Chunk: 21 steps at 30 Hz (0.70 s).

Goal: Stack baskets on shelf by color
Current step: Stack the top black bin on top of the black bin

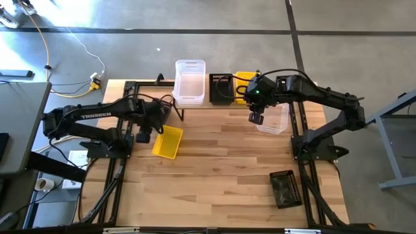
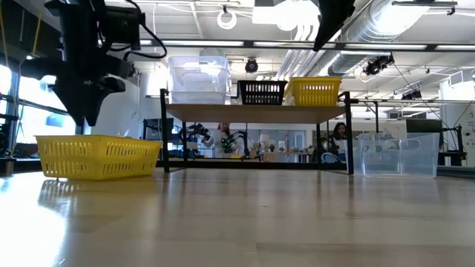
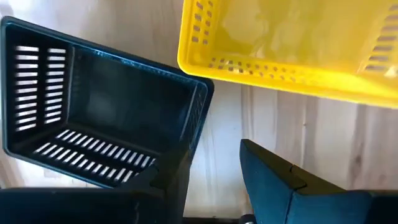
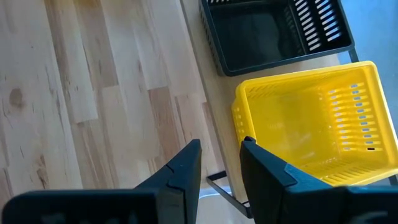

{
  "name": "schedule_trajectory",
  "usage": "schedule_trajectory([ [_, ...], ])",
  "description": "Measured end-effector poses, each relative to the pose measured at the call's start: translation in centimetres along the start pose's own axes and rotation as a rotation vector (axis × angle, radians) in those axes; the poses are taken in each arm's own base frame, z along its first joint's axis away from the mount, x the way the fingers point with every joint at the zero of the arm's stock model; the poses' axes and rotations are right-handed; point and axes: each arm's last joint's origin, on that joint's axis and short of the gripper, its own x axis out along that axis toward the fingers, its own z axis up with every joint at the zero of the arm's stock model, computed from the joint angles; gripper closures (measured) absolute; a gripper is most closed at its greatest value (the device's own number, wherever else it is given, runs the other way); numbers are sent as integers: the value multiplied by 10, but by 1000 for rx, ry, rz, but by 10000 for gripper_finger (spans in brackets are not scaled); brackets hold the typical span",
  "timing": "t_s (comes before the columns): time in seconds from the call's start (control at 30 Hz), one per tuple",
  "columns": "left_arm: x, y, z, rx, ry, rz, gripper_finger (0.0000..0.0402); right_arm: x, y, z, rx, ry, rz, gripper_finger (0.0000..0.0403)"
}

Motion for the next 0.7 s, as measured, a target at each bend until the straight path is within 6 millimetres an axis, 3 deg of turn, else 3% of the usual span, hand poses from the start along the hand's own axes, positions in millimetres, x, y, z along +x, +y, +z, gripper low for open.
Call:
schedule_trajectory([
  [0.7, 38, 8, 16, 224, 264, 1, 271, 0, 0, 0, 15, -2, 2, 304],
])
